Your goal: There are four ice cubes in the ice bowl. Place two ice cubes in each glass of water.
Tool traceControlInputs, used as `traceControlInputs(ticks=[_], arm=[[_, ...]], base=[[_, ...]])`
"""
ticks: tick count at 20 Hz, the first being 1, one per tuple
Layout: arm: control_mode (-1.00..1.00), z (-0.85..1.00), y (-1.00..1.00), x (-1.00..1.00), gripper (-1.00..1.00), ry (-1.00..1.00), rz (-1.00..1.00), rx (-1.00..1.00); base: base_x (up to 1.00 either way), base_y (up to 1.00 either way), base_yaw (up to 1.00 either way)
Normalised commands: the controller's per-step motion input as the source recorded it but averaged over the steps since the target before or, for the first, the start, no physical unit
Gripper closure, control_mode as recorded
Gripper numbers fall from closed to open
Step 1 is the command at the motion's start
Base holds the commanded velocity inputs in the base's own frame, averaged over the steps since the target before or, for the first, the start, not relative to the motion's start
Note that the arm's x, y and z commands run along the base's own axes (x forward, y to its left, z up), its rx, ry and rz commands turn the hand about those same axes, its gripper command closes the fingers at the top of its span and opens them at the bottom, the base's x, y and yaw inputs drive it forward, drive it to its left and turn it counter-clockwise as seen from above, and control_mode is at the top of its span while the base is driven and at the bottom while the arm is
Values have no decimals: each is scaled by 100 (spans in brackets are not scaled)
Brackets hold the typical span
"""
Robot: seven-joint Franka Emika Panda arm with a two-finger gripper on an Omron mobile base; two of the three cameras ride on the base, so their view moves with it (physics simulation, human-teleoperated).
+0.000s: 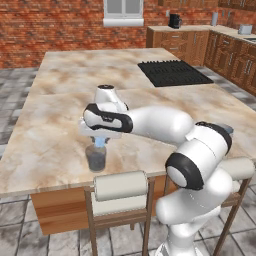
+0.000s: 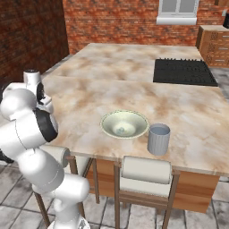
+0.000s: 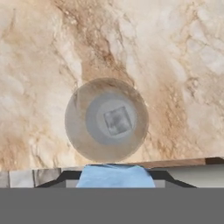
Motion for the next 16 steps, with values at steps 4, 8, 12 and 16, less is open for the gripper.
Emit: traceControlInputs(ticks=[4, 8, 12, 16], arm=[[-100, -14, 14, 0, 100, 0, 0, -5], [-100, -22, 2, 0, 100, 0, -3, -12], [-100, -23, 0, 0, 100, 0, -3, -10], [-100, -26, 0, 8, 100, 0, -2, -10]], base=[[0, 0, 0], [0, 0, 0], [0, 0, 0], [0, 0, 0]])
